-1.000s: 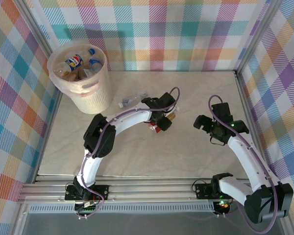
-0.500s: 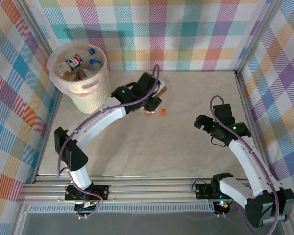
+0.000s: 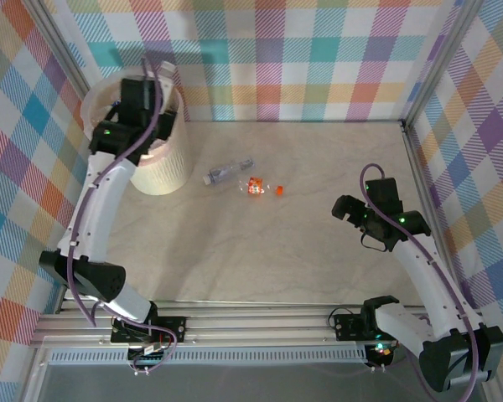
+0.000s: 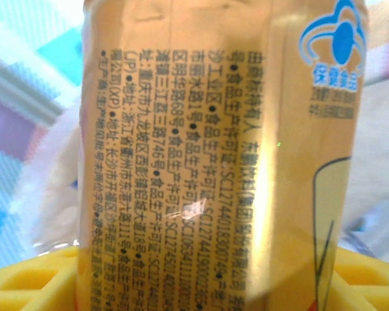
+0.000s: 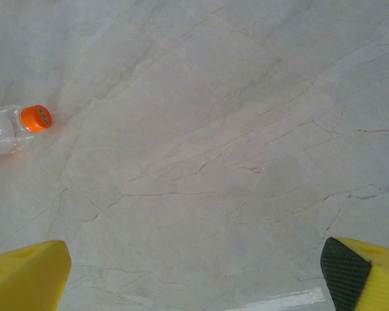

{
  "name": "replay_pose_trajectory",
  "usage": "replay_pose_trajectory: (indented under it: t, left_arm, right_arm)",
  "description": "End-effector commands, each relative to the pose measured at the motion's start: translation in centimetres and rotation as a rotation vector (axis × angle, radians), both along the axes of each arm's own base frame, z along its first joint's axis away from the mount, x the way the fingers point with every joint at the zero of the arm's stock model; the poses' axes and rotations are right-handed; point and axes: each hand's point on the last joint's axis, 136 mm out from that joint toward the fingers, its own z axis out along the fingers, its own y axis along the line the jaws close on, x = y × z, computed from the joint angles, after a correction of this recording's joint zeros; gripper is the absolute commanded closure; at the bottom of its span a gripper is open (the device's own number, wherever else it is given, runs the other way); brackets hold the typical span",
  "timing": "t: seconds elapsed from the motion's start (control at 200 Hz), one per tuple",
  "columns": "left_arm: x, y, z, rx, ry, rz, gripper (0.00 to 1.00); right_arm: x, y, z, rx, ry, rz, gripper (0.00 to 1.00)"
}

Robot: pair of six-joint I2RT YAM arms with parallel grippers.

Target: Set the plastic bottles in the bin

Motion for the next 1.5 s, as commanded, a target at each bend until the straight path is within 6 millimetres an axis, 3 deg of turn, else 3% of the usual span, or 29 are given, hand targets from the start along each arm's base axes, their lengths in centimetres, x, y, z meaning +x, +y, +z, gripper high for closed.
replay_pose_trajectory:
  t: [0.0, 0.15, 0.255, 0.53, 0.865, 1.09, 1.495]
  left_arm:
    - [-0.5, 2.9, 2.8, 0.03, -0.06, 0.024, 0.33]
    - [0.6, 6.3, 2.2, 0.042, -0.03, 0.058, 0.32]
    - [1.7, 7.5, 1.2, 0.059, 0.008, 0.059, 0.32]
    - [4.1, 7.5, -2.2, 0.074, 0.115, 0.015, 0.28]
    - [5.0, 8.0, -5.0, 0.102, 0.199, 0.027, 0.21]
    - [4.7, 7.8, -4.4, 0.083, 0.183, 0.025, 0.07]
    - [3.6, 7.9, -2.8, 0.046, 0.126, 0.061, 0.1]
  right_arm:
    - [0.1, 0.1, 0.0, 0.007, -0.013, 0.015, 0.0]
    - [0.3, 0.4, -0.2, 0.019, -0.006, 0.02, 0.0]
    - [0.3, 0.5, -0.3, 0.021, 0.001, 0.02, 0.0]
    - [0.3, 0.5, -0.3, 0.023, 0.003, 0.018, 0.0]
    - [0.3, 0.5, -0.5, 0.023, 0.012, 0.018, 0.0]
    - [0.3, 0.6, -0.5, 0.024, 0.011, 0.023, 0.0]
    - [0.4, 0.9, -0.4, 0.038, 0.006, 0.03, 0.0]
